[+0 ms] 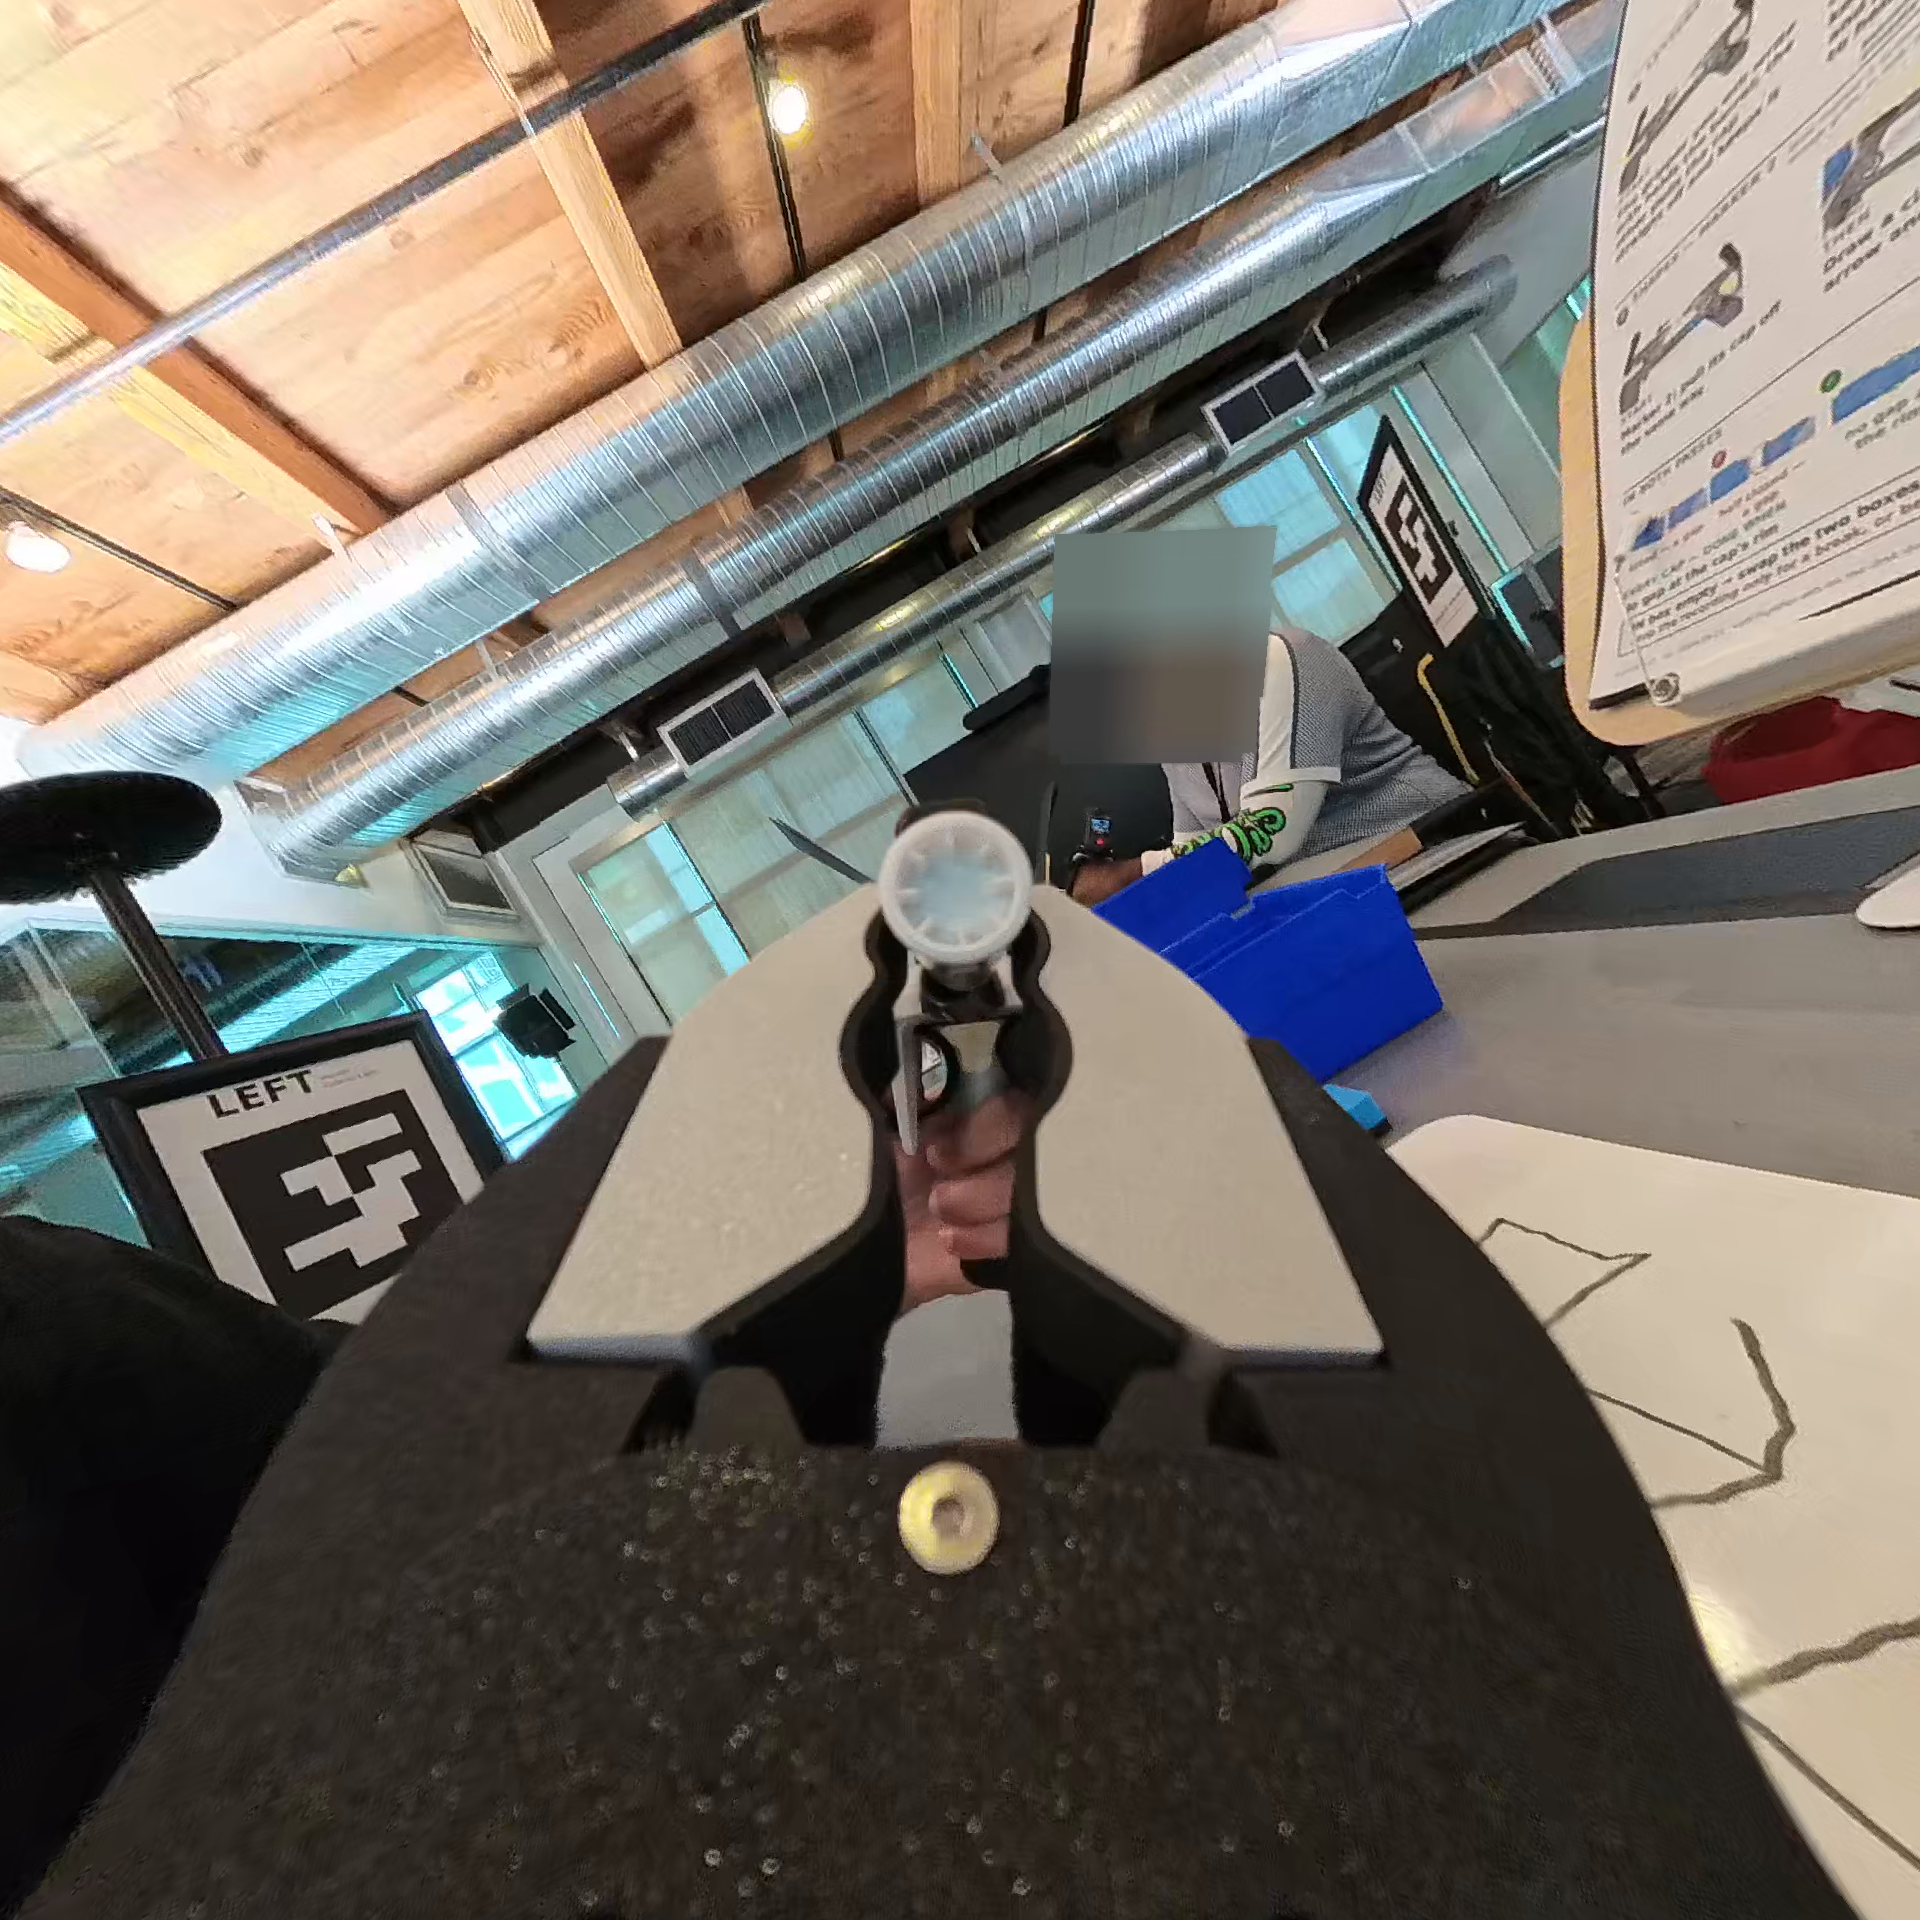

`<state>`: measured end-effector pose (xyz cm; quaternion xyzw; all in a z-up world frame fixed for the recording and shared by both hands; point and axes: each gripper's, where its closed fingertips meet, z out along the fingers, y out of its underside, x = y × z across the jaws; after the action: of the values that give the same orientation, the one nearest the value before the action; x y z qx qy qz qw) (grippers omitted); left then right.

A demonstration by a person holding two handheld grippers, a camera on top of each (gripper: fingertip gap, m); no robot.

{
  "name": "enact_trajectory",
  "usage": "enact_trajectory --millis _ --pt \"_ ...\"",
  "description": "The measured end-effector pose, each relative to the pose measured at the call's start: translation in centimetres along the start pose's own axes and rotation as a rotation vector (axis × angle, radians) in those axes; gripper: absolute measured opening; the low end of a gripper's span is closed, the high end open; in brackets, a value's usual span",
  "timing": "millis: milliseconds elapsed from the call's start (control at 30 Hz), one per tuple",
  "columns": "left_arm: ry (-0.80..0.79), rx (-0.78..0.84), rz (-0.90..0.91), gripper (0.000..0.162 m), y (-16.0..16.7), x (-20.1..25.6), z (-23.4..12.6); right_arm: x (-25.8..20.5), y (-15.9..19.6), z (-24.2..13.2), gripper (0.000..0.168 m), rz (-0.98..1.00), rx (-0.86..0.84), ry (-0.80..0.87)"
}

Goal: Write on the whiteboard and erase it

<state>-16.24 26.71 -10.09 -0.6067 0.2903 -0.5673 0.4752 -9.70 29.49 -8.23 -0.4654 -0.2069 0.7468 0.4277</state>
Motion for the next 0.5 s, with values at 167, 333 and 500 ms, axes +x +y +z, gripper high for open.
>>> enact_trajectory --millis 167,333,500 --pt "-0.015 -0.015 -0.02 0.019 0.3 -0.7 0.1 0.2 0.4 -0.1 0.019 0.005 -0.021 -0.002" --pt "0.001 -0.015 -0.038 0.019 0.5 -0.6 0.3 0.3 1.2 0.3 0.019 0.002 -0.04 0.006" --pt "-0.006 -0.03 -0.036 0.018 0.3 -0.4 -0.1 0.1 2.4 0.5 0.019 -0.024 -0.131 -0.003"
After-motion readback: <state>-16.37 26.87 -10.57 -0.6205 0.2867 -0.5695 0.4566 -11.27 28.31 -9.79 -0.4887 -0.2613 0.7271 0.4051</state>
